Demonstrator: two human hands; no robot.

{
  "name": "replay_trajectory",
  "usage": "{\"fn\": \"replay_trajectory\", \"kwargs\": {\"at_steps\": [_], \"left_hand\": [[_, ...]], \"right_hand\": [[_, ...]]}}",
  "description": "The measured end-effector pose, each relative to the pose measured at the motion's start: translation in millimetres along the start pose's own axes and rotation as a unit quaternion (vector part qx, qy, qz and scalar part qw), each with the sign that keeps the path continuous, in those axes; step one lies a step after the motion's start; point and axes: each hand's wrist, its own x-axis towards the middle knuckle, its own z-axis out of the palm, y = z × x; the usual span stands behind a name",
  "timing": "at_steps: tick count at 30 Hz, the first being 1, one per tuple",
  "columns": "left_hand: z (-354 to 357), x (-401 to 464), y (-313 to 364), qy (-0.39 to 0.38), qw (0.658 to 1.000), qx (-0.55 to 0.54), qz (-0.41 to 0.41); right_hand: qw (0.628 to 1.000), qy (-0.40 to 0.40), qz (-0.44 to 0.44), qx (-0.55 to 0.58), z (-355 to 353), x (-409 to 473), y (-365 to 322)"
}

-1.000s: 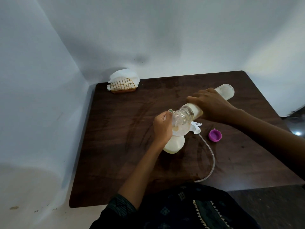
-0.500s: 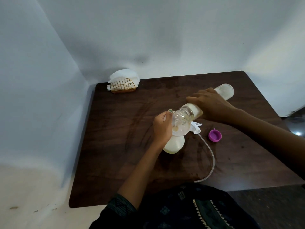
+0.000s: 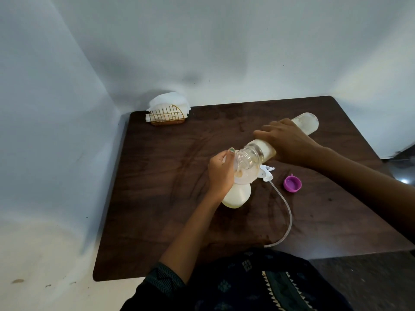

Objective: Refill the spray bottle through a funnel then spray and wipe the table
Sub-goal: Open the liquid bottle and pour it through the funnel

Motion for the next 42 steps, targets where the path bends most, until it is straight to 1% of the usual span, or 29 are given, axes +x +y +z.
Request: {"fn": "replay_trajectory", "kwargs": {"at_steps": [7, 19, 39, 42], "left_hand": [[2.2, 0.4, 1.5, 0.004, 1.0, -0.007, -0.009], [4.7, 0.9, 2.7, 0.003, 1.0, -0.007, -0.02], [3.5, 0.8, 0.8, 0.007, 1.0, 0.01, -0.015], [4.3, -0.5, 2.8, 0.006, 1.0, 0.01, -0.014]], "right_hand": [[1.0, 0.008, -0.005, -0.009, 1.7, 0.9, 1.7], [1.0, -0.003, -0.004, -0.021, 0.6, 0.9, 6.3], [1.0, -0.019, 0.001, -0.013, -1.2, 1.2, 3.8], [1.0, -0.01, -0.003, -0.012, -1.6, 0.7, 4.1]]}}
